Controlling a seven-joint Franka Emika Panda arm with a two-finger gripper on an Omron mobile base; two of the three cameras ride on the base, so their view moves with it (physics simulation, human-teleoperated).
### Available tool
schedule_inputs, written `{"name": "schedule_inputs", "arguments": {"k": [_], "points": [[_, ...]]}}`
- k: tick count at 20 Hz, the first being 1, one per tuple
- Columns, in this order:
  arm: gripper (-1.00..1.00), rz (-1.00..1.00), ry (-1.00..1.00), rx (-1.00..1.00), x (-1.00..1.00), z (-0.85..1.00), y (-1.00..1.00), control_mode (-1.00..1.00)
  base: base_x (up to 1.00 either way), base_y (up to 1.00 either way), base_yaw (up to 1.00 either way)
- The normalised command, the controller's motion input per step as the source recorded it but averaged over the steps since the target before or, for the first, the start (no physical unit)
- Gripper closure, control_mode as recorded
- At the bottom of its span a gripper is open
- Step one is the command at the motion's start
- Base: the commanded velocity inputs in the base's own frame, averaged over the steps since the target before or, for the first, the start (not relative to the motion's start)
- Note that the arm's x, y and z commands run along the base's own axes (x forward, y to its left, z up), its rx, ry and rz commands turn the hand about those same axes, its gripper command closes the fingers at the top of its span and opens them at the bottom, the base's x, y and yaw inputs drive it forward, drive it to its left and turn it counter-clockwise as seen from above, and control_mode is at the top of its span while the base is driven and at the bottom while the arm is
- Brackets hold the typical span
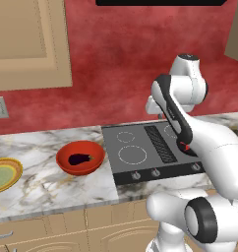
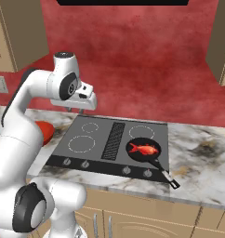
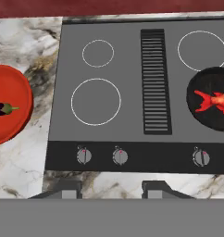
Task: Place the fish on the plate and place the eggplant on the same plate.
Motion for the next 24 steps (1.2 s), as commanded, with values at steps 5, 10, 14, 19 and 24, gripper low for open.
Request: {"name": "schedule_inputs", "arguments": {"k": [5,10,14,19,24], "points": [[-1.00,0.00,-0.01,0.01,-0.05,-0.01,-0.14,-1.00,0.00,0.00,0.00],[-1.00,-0.02,0.00,0.01,-0.01,-0.05,-0.34,-1.00,0.00,0.00,0.00],[-1.00,-0.07,0.00,0.00,0.00,-0.12,-0.35,-1.00,0.00,0.00,0.00],[-1.00,-0.04,0.00,0.00,0.04,-0.18,-0.35,-1.00,0.00,0.00,0.00],[-1.00,-0.01,0.03,0.00,0.01,-0.19,-0.27,-1.00,0.00,0.00,0.00]]}}
